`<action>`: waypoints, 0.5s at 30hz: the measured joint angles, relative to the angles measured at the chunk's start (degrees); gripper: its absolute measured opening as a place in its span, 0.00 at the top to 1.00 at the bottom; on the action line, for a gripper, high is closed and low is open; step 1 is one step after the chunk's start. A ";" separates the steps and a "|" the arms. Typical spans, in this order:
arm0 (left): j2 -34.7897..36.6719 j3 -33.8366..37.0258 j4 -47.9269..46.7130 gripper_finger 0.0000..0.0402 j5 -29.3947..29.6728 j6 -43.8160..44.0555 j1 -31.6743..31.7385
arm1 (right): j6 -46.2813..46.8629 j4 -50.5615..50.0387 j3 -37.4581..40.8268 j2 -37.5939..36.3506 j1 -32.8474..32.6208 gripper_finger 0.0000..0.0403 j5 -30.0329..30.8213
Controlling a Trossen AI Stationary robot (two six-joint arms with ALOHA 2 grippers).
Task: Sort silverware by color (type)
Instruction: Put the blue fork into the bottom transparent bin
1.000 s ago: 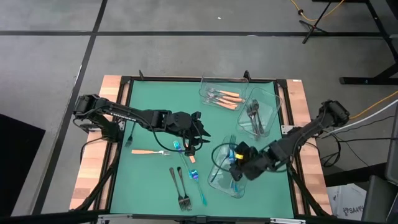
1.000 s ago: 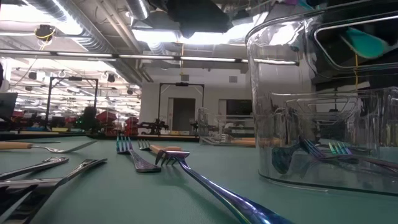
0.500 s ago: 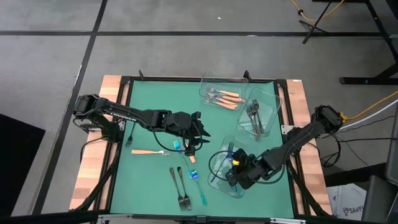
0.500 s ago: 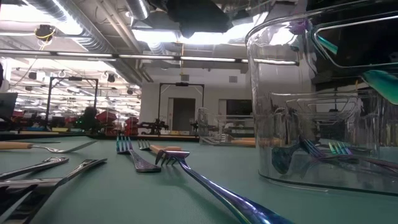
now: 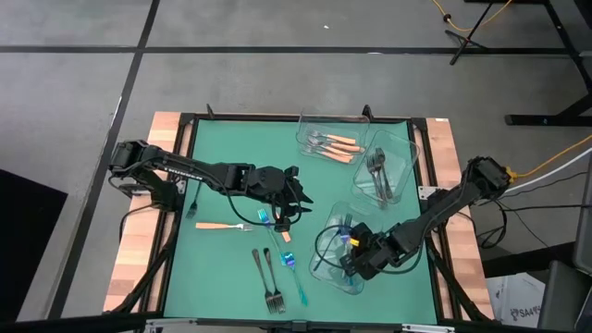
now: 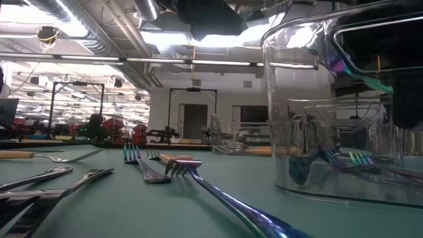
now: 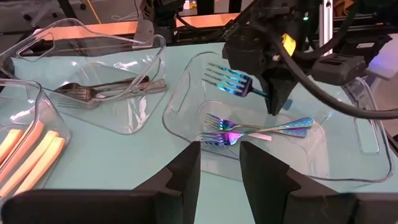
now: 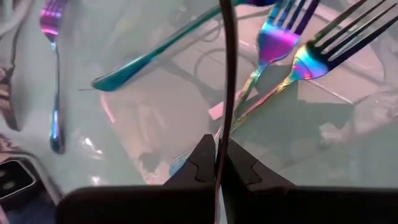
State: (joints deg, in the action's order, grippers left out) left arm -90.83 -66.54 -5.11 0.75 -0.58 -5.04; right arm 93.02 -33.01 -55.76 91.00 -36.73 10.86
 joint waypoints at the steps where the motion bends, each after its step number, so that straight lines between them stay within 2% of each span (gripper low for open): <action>1: 0.00 0.00 -0.01 0.74 0.01 -0.02 0.00 | 0.04 0.63 0.35 0.00 0.00 1.00 -0.09; 8: 0.00 0.00 -0.01 0.74 0.01 -0.01 0.00 | 0.03 6.73 3.27 -0.02 0.00 1.00 0.09; 15: 0.00 0.02 -0.04 0.74 0.01 -0.02 0.00 | 0.03 7.80 4.01 -0.15 0.39 1.00 0.72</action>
State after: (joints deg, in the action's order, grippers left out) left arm -90.83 -66.52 -5.15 0.75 -0.60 -5.04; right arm 93.05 -25.21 -51.75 90.85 -36.34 11.57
